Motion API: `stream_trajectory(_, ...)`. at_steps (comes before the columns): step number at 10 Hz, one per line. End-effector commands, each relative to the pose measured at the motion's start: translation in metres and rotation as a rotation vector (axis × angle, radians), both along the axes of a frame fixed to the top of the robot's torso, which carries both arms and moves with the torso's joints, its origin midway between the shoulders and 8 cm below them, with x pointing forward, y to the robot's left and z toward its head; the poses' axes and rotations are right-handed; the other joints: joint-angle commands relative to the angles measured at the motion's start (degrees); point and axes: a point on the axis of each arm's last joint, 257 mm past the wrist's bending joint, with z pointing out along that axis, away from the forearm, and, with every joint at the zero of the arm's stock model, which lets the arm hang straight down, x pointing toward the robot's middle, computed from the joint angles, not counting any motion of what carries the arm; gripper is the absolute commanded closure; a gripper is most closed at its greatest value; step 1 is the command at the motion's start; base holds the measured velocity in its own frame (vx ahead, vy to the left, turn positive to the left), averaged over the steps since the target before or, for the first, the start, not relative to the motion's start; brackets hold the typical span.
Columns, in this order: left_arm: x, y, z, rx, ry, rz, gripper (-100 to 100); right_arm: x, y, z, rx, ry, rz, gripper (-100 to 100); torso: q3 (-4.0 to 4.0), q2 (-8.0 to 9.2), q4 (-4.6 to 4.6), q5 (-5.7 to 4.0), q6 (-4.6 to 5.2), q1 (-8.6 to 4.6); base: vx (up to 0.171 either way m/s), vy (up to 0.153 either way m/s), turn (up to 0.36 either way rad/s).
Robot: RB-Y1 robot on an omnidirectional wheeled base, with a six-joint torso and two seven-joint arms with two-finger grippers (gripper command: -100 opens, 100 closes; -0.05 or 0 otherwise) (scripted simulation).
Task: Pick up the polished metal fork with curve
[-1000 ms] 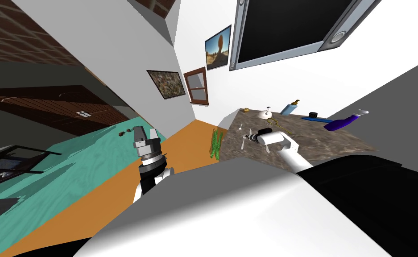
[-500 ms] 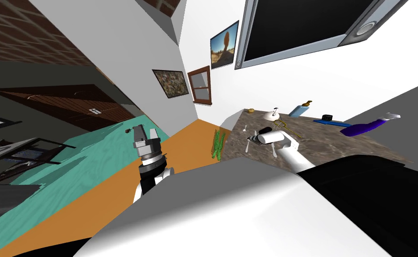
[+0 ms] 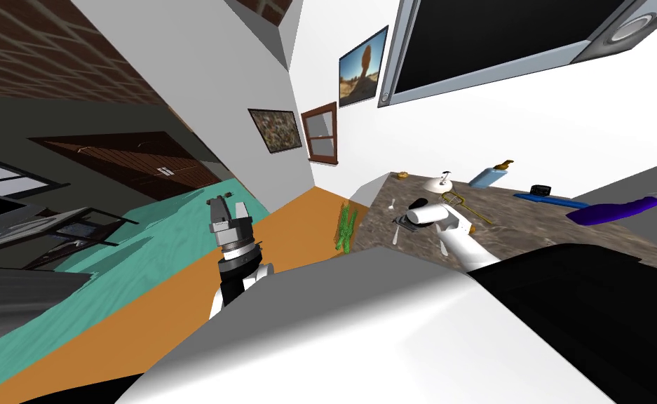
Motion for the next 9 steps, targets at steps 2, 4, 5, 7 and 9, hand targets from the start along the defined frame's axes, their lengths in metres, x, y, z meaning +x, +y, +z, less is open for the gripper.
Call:
stream_trajectory(2,0.0,0.0,0.0,0.0,0.0,0.0,0,-0.004,-0.002,0.0,0.001,0.018,-0.005,-100,0.02,0.03,0.01,0.0,0.01,-0.02,0.011,0.007,0.018)
stream_trajectory(4,0.0,0.0,0.0,0.0,0.0,0.0,0,-0.006,-0.003,-0.01,0.003,0.022,-0.013,-100,0.07,0.12,0.03,-0.02,0.01,-0.06,-0.005,-0.006,0.018)
stream_trajectory(5,0.0,0.0,0.0,0.0,0.0,0.0,0,-0.006,-0.004,-0.015,0.003,0.022,-0.016,-100,0.08,0.15,0.03,-0.03,0.0,-0.11,-0.016,-0.019,0.056)
stream_trajectory(7,0.0,0.0,0.0,0.0,0.0,0.0,0,-0.007,-0.004,-0.016,0.003,0.024,-0.018,-100,0.1,0.18,0.04,-0.04,0.01,-0.14,-0.009,-0.01,0.028)
stream_trajectory(9,0.0,0.0,0.0,0.0,0.0,0.0,0,-0.006,-0.004,-0.017,0.003,0.022,-0.018,100,0.09,0.15,0.03,-0.02,0.02,-0.08,0.001,0.001,0.008)
